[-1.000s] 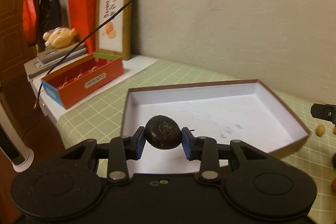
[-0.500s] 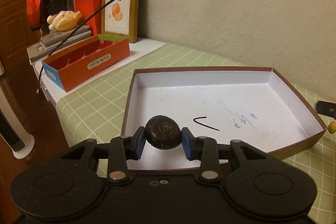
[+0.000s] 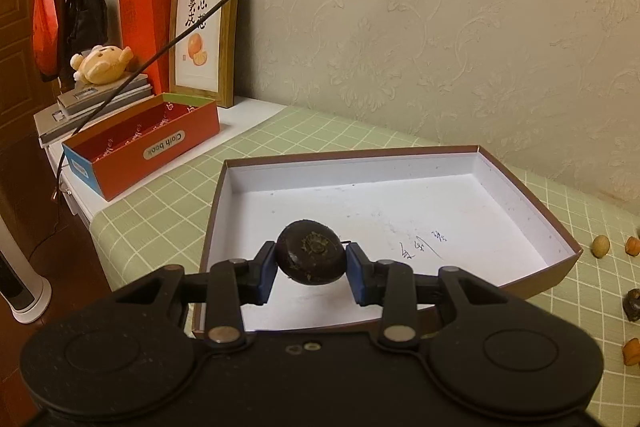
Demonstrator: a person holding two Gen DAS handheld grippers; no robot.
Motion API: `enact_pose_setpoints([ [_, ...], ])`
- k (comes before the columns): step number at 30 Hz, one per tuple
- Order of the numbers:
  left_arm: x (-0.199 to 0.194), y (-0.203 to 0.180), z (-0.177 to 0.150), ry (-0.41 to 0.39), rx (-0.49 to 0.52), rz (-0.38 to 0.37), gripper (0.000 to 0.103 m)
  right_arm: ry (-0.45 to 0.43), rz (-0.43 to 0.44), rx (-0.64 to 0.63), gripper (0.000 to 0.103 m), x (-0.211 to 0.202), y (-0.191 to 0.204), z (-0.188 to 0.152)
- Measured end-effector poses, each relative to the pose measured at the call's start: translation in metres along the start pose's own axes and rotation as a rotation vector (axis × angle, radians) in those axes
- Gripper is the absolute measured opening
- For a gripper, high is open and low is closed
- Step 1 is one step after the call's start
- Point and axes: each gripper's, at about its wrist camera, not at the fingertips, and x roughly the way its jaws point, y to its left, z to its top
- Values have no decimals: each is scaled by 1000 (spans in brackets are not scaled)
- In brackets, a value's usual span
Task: Organize fruits
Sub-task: 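Carry the dark fruit in the left tool over the white box, then open the left tool to drop the dark fruit while the right tool releases its orange into the box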
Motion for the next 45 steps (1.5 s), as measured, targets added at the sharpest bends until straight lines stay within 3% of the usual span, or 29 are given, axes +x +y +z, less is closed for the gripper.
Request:
enact_pose_setpoints([
  [15, -2, -19, 1, -13, 16, -25, 27, 65, -65, 46, 36, 11, -29, -20],
  [19, -2, -21, 0, -13, 18, -27, 27, 102, -50, 82, 36, 18, -34, -25],
  [25, -3, -21, 1, -14, 13, -28, 27, 60, -3, 90, 33, 11, -27, -21],
  [38, 0, 2, 7, -6, -7, 19, 27, -97, 340, -75, 33, 28, 101, 57],
  [45, 8, 16, 9, 16, -39, 52, 27, -124, 446, -172, 33, 58, 166, 82],
])
